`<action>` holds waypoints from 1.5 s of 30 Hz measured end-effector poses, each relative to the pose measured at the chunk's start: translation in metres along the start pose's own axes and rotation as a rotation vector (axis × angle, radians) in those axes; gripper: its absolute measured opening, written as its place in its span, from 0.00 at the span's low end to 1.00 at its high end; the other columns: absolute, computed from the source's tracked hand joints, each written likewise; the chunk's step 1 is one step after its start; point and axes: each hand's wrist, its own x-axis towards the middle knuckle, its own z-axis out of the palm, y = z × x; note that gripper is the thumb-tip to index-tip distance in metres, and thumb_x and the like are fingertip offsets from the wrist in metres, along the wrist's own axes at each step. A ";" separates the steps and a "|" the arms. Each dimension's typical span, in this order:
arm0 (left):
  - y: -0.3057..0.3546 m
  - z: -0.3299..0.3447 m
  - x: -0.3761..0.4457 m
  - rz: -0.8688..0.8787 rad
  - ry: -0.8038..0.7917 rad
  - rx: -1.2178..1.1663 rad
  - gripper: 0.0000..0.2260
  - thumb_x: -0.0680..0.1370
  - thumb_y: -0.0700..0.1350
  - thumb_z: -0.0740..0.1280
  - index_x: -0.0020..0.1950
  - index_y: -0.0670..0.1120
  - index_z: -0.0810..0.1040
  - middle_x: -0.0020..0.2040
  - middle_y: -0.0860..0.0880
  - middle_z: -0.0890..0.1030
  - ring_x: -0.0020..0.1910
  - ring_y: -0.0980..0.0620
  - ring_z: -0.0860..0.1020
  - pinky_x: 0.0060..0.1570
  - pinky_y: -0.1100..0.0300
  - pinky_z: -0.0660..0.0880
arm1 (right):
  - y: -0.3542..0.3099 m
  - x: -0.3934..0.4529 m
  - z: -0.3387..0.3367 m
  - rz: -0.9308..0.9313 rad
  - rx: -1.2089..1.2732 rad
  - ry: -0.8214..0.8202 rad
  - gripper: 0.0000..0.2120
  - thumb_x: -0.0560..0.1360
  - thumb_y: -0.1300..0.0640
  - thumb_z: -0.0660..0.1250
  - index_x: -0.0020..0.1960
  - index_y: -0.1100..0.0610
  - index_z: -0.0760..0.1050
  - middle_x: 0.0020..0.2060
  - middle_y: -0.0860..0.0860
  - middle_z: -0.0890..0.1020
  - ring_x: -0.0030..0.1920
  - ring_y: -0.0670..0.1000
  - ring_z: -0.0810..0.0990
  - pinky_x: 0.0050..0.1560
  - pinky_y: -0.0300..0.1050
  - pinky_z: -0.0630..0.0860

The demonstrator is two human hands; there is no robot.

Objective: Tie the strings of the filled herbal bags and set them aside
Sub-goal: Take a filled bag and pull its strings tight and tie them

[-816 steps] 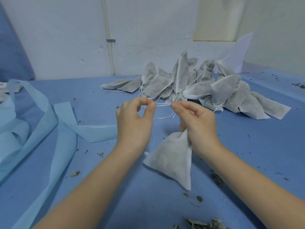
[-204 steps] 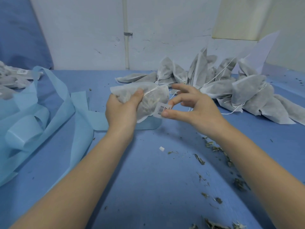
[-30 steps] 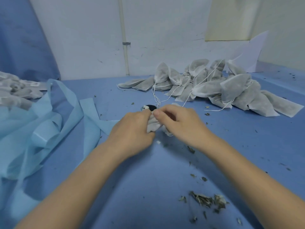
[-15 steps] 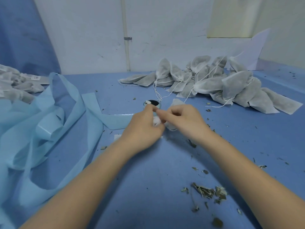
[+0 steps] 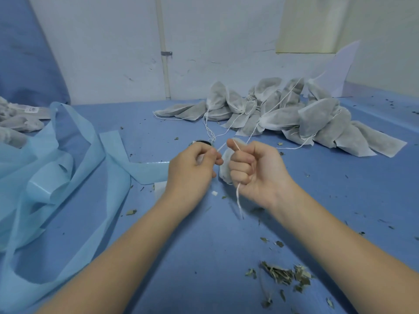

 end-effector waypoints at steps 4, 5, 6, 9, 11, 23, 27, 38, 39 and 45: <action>-0.002 0.000 -0.003 -0.071 0.136 -0.149 0.06 0.75 0.41 0.68 0.41 0.51 0.77 0.32 0.55 0.82 0.26 0.57 0.74 0.35 0.60 0.71 | 0.011 0.005 -0.001 0.004 -0.088 -0.080 0.20 0.69 0.65 0.53 0.53 0.56 0.79 0.22 0.46 0.61 0.26 0.46 0.49 0.21 0.35 0.49; -0.002 -0.001 -0.003 -0.089 0.164 -0.165 0.06 0.74 0.41 0.69 0.41 0.52 0.77 0.33 0.53 0.82 0.26 0.55 0.74 0.37 0.58 0.73 | 0.012 0.006 -0.001 0.001 -0.136 -0.091 0.20 0.71 0.66 0.52 0.55 0.55 0.78 0.22 0.46 0.61 0.25 0.46 0.50 0.21 0.35 0.49; -0.003 -0.001 -0.003 -0.092 0.181 -0.150 0.06 0.74 0.41 0.69 0.41 0.52 0.77 0.32 0.53 0.82 0.28 0.54 0.75 0.39 0.56 0.73 | 0.013 0.008 -0.001 -0.010 -0.203 -0.091 0.21 0.73 0.66 0.51 0.56 0.53 0.78 0.22 0.46 0.62 0.24 0.45 0.51 0.22 0.34 0.49; -0.002 -0.002 -0.005 -0.100 0.212 -0.101 0.07 0.73 0.43 0.71 0.36 0.52 0.78 0.29 0.57 0.80 0.32 0.53 0.76 0.44 0.53 0.73 | 0.013 0.012 0.001 -0.076 -0.501 -0.064 0.22 0.75 0.66 0.51 0.56 0.49 0.78 0.23 0.46 0.65 0.24 0.44 0.54 0.22 0.34 0.50; -0.002 -0.005 -0.005 -0.101 0.222 -0.099 0.06 0.73 0.45 0.71 0.36 0.51 0.79 0.34 0.56 0.82 0.38 0.51 0.79 0.49 0.52 0.75 | 0.011 0.014 0.004 -0.183 -0.765 -0.031 0.24 0.73 0.66 0.52 0.55 0.48 0.81 0.24 0.47 0.66 0.24 0.46 0.56 0.22 0.35 0.54; -0.007 -0.005 -0.001 -0.075 0.205 0.074 0.07 0.77 0.45 0.65 0.45 0.47 0.83 0.36 0.52 0.81 0.44 0.49 0.80 0.48 0.55 0.73 | 0.020 0.016 0.009 -0.491 -1.355 0.068 0.12 0.76 0.62 0.60 0.54 0.53 0.79 0.24 0.44 0.72 0.25 0.39 0.70 0.30 0.30 0.64; -0.009 -0.005 0.000 -0.089 0.217 0.032 0.09 0.77 0.43 0.66 0.37 0.51 0.80 0.32 0.55 0.80 0.37 0.52 0.76 0.45 0.57 0.71 | 0.023 0.016 0.007 -0.560 -1.364 0.089 0.05 0.76 0.61 0.62 0.50 0.54 0.68 0.28 0.44 0.73 0.28 0.37 0.71 0.34 0.30 0.67; 0.000 -0.009 0.000 -0.160 0.043 -0.559 0.11 0.77 0.31 0.62 0.36 0.39 0.78 0.33 0.45 0.76 0.33 0.56 0.75 0.37 0.69 0.72 | 0.007 0.013 -0.010 -0.417 -1.166 0.019 0.05 0.74 0.53 0.71 0.39 0.51 0.81 0.24 0.42 0.71 0.25 0.42 0.66 0.29 0.32 0.64; -0.001 -0.012 0.000 -0.145 0.008 -0.473 0.12 0.76 0.34 0.64 0.35 0.42 0.80 0.34 0.45 0.77 0.34 0.53 0.74 0.39 0.66 0.71 | 0.005 0.012 -0.010 -0.414 -1.167 0.019 0.06 0.73 0.51 0.72 0.38 0.51 0.81 0.25 0.43 0.71 0.27 0.45 0.67 0.31 0.34 0.65; -0.002 -0.023 -0.006 0.263 -0.018 0.336 0.08 0.76 0.43 0.68 0.39 0.53 0.82 0.31 0.57 0.73 0.33 0.63 0.70 0.37 0.71 0.63 | -0.004 0.009 -0.008 -0.156 -0.964 0.011 0.09 0.73 0.55 0.70 0.40 0.61 0.79 0.26 0.47 0.68 0.27 0.46 0.61 0.27 0.34 0.60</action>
